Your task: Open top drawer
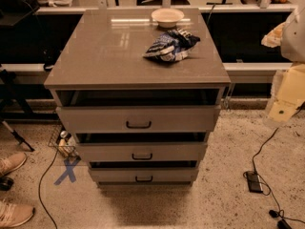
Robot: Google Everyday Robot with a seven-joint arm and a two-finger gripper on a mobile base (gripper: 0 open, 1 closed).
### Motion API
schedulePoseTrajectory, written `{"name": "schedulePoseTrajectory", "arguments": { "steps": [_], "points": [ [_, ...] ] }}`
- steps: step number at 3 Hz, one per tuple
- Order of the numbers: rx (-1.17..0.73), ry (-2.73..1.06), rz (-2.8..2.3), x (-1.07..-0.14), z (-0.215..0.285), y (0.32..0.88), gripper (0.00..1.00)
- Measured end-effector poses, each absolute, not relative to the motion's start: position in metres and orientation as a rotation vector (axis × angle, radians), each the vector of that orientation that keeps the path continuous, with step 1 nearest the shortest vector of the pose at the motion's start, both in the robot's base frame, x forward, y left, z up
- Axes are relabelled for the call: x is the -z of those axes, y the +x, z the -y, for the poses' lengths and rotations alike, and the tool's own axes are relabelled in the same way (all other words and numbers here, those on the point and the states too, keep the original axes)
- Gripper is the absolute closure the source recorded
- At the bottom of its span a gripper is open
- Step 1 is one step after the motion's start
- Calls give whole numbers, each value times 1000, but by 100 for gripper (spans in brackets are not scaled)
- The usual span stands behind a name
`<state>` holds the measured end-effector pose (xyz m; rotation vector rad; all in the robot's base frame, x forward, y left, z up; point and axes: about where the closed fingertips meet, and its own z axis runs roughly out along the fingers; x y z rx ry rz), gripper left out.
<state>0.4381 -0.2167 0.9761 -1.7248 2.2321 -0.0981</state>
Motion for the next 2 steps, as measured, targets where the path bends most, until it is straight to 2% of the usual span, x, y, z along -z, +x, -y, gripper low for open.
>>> {"name": "schedulePoseTrajectory", "arguments": {
  "steps": [2],
  "points": [
    [125, -1727, -2228, -950, 214, 445, 0]
  ]
}}
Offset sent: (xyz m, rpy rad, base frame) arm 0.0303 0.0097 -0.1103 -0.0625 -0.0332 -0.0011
